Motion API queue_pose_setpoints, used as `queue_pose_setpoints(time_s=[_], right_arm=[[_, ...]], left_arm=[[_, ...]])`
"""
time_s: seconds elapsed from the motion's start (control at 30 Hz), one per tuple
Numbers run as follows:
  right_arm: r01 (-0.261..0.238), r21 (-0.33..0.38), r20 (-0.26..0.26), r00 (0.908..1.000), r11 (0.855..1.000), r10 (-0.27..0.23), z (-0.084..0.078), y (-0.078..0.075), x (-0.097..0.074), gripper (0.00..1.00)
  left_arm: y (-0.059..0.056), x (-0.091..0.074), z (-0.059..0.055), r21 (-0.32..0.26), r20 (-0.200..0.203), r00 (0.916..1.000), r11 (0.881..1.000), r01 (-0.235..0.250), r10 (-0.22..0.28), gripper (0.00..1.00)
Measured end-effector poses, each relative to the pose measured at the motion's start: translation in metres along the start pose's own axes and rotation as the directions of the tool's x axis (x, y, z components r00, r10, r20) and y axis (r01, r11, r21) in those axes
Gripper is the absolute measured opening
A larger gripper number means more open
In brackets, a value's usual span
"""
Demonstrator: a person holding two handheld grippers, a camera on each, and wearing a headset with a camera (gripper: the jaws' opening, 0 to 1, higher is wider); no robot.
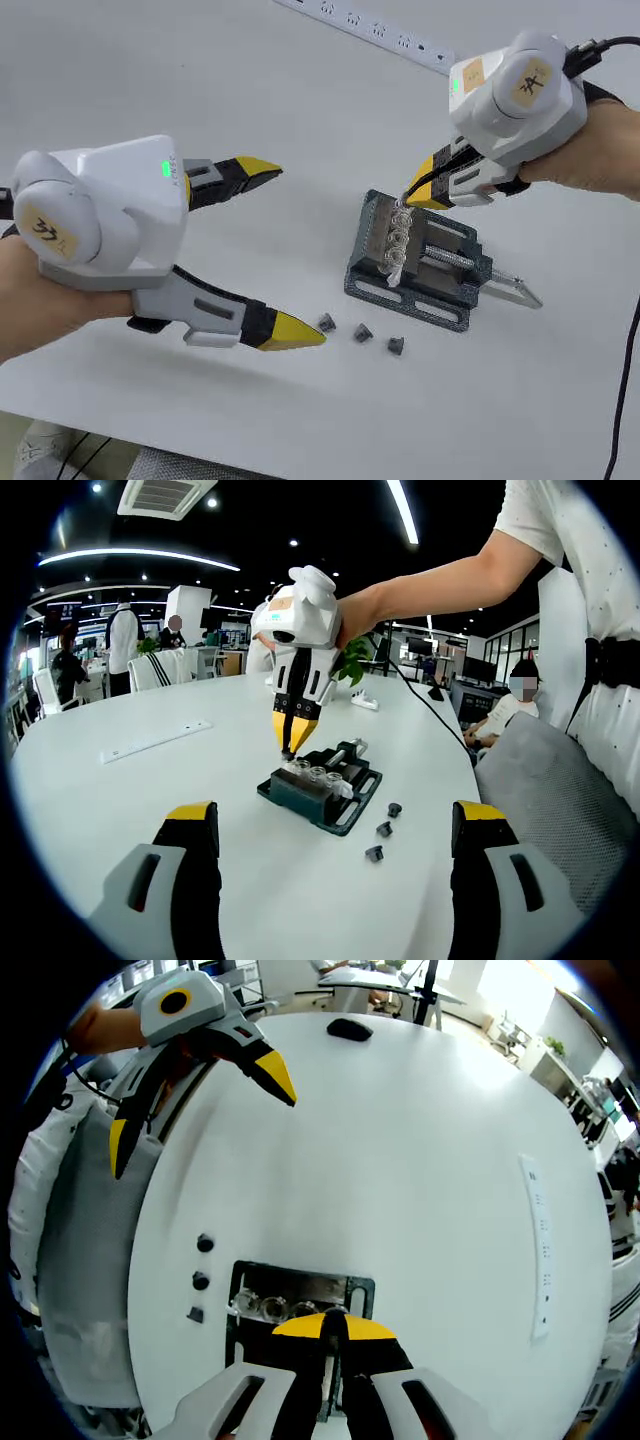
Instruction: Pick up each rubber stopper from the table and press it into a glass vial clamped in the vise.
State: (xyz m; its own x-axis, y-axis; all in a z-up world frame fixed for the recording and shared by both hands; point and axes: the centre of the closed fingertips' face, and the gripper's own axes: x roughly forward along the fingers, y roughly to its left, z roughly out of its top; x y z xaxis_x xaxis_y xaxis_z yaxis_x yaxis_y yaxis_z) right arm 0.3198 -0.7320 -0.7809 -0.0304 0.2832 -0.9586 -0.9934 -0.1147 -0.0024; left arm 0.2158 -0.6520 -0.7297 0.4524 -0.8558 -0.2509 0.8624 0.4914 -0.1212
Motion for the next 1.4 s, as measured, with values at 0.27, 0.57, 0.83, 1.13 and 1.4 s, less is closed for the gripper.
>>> queue_pose_setpoints(time_s=[0.27, 0.57, 0.83, 1.13, 1.4], right_arm=[[0.007, -0.019, -0.013, 0.9999, 1.0, -0.008, -0.005, -0.002, -0.002, 0.0], [0.006, -0.017, -0.019, 0.9998, 1.0, -0.006, -0.008, 0.0, -0.003, 0.0], [0.007, -0.033, -0.042, 0.9991, 0.999, -0.008, -0.01, -0.001, -0.001, 0.0], [0.004, -0.048, -0.056, 0.9984, 0.999, -0.007, -0.013, -0.002, -0.001, 0.0], [-0.003, -0.015, -0.046, 0.9989, 1.0, 0.002, -0.012, -0.002, -0.002, 0.0]], left_arm=[[0.0, 0.001, 0.0, -0.004, 0.004, 1.0, 1.0, -0.001, 0.001, 0.97], [0.001, 0.001, 0.0, -0.006, 0.006, 1.0, 1.0, -0.002, 0.002, 0.96], [0.001, 0.001, -0.001, -0.009, 0.006, 1.0, 1.0, -0.002, 0.002, 0.95], [0.0, 0.005, 0.001, -0.003, 0.005, 1.0, 1.0, 0.006, -0.006, 0.96], [0.0, 0.005, 0.002, -0.001, 0.002, 0.9999, 1.0, 0.011, -0.011, 0.96]])
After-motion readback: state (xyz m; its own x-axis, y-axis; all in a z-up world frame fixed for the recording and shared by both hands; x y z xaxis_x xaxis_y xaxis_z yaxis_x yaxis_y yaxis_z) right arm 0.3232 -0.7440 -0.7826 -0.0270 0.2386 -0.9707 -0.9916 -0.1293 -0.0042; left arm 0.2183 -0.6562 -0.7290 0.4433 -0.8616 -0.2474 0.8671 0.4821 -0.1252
